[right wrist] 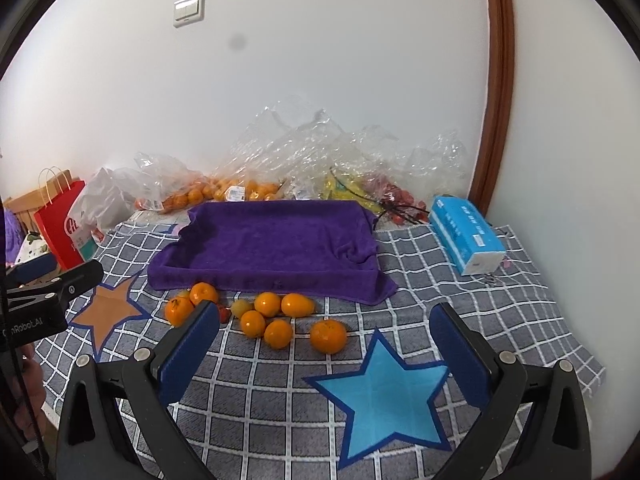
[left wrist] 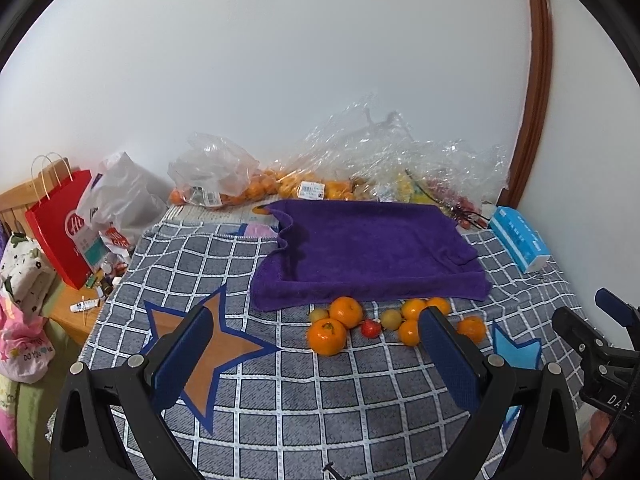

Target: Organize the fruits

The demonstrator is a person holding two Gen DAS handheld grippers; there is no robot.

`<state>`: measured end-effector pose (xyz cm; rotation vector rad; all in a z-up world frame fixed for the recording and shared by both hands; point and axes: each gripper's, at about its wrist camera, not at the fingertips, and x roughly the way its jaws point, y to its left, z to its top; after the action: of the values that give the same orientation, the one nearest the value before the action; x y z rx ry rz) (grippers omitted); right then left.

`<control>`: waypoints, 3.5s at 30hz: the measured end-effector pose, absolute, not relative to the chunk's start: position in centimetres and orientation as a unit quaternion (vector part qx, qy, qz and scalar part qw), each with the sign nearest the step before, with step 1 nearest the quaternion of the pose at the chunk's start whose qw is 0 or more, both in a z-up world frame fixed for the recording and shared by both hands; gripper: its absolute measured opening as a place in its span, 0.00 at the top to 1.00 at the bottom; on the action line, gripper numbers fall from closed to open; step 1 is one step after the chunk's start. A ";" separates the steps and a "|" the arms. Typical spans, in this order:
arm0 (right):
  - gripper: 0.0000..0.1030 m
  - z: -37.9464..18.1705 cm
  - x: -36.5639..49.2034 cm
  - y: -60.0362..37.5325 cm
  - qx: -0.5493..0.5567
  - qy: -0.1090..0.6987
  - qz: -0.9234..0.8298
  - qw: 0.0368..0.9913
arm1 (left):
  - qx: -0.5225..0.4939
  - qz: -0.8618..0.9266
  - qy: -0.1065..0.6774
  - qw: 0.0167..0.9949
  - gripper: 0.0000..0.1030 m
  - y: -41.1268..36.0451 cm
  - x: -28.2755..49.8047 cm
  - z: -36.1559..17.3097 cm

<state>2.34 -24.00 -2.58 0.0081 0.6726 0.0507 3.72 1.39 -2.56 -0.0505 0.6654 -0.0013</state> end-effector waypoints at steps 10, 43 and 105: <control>0.00 -6.0 5.9 -24.5 0.039 0.338 0.047 0.939 | -0.020 -0.004 0.350 0.936 0.00 1.8 6.8 -4.9; 0.47 -16.2 12.0 -25.0 0.037 0.457 0.066 0.886 | -0.036 -0.015 0.417 0.908 0.12 4.6 12.9 -12.2; 0.59 -7.7 11.1 -24.3 0.017 0.351 0.083 0.932 | -0.082 -0.050 0.394 0.914 0.60 4.7 12.4 -8.0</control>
<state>11.07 -24.33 -7.65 0.0348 0.7191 0.1705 12.43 4.73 -8.00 -0.1699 0.8119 -0.1038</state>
